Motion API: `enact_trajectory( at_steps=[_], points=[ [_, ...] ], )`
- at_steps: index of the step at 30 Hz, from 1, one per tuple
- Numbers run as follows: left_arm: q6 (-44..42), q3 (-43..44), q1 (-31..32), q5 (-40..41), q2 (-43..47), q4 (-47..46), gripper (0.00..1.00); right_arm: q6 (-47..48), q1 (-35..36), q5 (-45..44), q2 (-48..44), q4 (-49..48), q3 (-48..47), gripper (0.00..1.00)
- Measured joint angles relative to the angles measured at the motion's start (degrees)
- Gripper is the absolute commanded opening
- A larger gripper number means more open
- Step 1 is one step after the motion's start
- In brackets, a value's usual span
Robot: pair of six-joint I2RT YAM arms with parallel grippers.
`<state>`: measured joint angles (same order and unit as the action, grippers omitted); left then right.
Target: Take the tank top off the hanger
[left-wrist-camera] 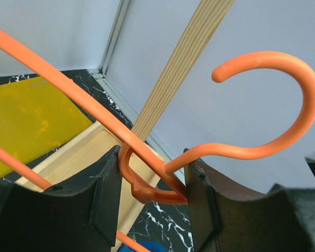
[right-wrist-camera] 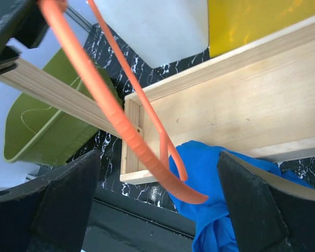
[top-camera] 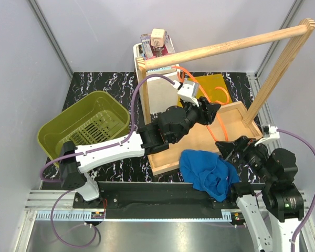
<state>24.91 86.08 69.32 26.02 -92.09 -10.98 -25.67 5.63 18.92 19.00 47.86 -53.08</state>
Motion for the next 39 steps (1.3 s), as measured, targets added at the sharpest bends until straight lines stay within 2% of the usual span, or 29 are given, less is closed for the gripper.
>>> enact_trajectory(
  at_steps=[2,6,9,10,12,13,15,16,20,24,28,34,39],
  points=[
    [0.96,0.50,-0.04,1.01,0.00,0.46,0.00,0.46,0.00,0.33,-0.90,0.48,-0.98,0.96],
    [7.56,3.56,-0.17,2.23,0.00,5.84,0.00,1.46,0.00,2.40,-1.38,0.52,-1.20,0.82],
    [14.75,4.39,-0.33,2.08,0.59,8.48,0.00,1.75,0.00,3.34,-2.64,0.39,-1.18,0.53],
    [16.70,4.33,-0.35,1.84,0.85,9.05,0.00,1.81,0.00,3.74,-3.17,0.26,-1.20,0.31],
    [20.52,3.76,-0.44,0.87,1.55,9.86,0.00,2.08,0.00,4.52,-3.63,0.00,-1.40,0.09],
    [21.75,3.50,-0.46,0.79,1.77,10.51,0.08,2.34,0.00,6.12,-3.69,-0.26,-1.60,0.00],
    [24.63,2.99,-0.85,0.04,1.81,11.43,0.31,1.84,0.63,8.57,-4.02,-0.48,-2.67,0.00],
    [25.64,2.69,-0.94,-0.61,1.81,11.32,0.51,1.29,0.66,8.33,-4.13,0.15,-3.17,0.00],
    [24.35,0.72,-0.98,-5.14,2.99,10.88,0.70,-0.92,0.63,4.35,-3.98,4.70,-5.25,0.00],
    [18.69,-7.69,-0.31,-12.61,9.35,11.54,0.79,-2.49,0.33,-1.90,-4.26,9.40,-6.29,0.00],
    [12.24,-16.90,2.23,-15.08,19.12,13.97,0.81,-1.44,0.33,-7.28,-3.54,15.04,-13.35,0.00],
    [5.97,-23.39,13.79,-12.68,27.04,17.16,0.80,3.74,0.33,-8.87,4.37,14.91,-27.89,0.00],
    [4.74,-30.38,20.52,-5.51,25.29,19.15,0.80,7.63,0.33,-8.98,12.83,14.16,-33.64,0.00]
  ],
)
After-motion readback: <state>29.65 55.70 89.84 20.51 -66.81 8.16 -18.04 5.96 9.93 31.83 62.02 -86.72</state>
